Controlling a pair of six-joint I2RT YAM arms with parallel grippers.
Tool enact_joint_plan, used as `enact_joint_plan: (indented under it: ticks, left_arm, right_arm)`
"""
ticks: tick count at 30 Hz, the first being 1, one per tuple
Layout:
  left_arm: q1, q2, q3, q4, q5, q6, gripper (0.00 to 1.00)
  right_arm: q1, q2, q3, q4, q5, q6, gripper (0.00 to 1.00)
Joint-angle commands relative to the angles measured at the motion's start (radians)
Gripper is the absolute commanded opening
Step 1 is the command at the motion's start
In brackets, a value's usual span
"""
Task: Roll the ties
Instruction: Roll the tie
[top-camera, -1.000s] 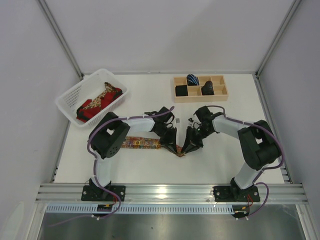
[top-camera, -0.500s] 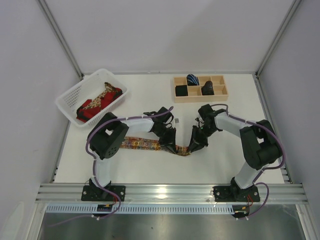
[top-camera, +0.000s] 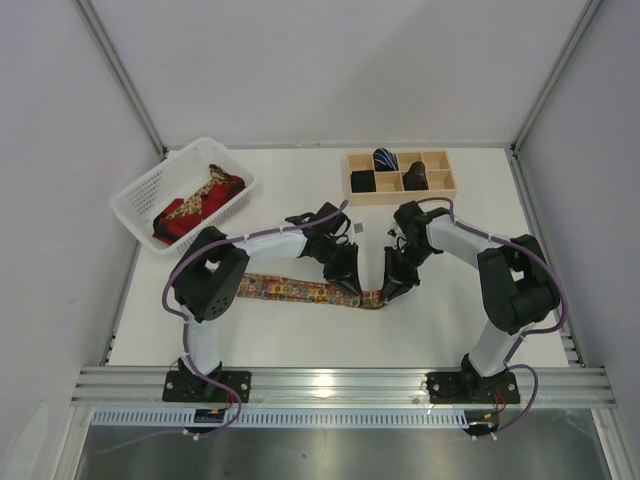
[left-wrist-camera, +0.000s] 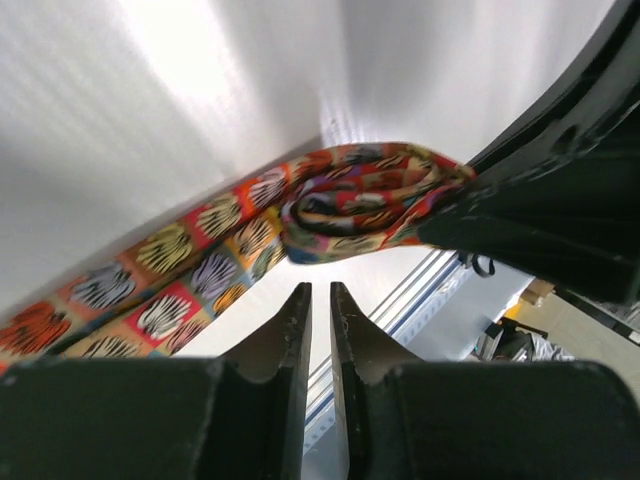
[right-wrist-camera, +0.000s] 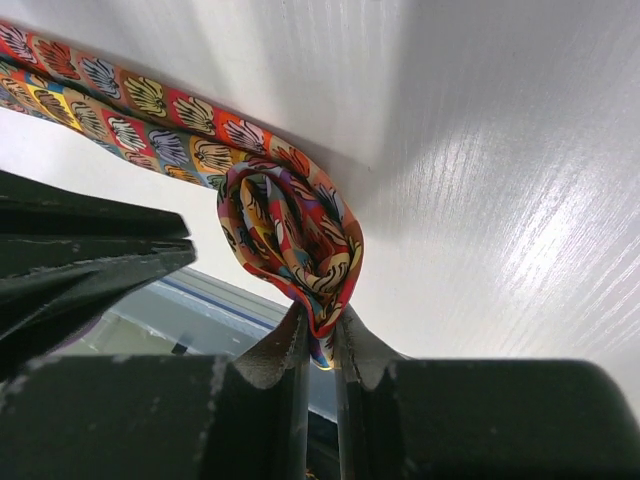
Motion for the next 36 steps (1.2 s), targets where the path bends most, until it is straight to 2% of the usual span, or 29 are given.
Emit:
enact_joint_plan:
  ticks: [1, 9, 14, 27, 36]
  left_arm:
    - [-0.023, 0.039, 0.072, 0.023, 0.041, -0.027, 0.18]
    - [-0.035, 0.142, 0.150, -0.007, 0.030, -0.009, 0.15]
    - [-0.034, 0.148, 0.151, -0.006, 0.021, -0.006, 0.15]
    - [0.006, 0.037, 0.040, 0.000, -0.054, 0.022, 0.15]
    - [0.022, -0.036, 0.004, -0.012, -0.079, 0.040, 0.17]
  right_arm:
    - [-0.005, 0.014, 0.048, -0.038, -0.005, -0.024, 0.00]
    - [-0.006, 0.028, 0.091, -0.050, -0.041, -0.016, 0.00]
    - [0.000, 0.048, 0.129, -0.049, -0.063, 0.024, 0.00]
    - [0.087, 0.128, 0.231, -0.081, 0.012, 0.127, 0.00]
    - [0.107, 0.142, 0.263, -0.105, 0.040, 0.127, 0.00]
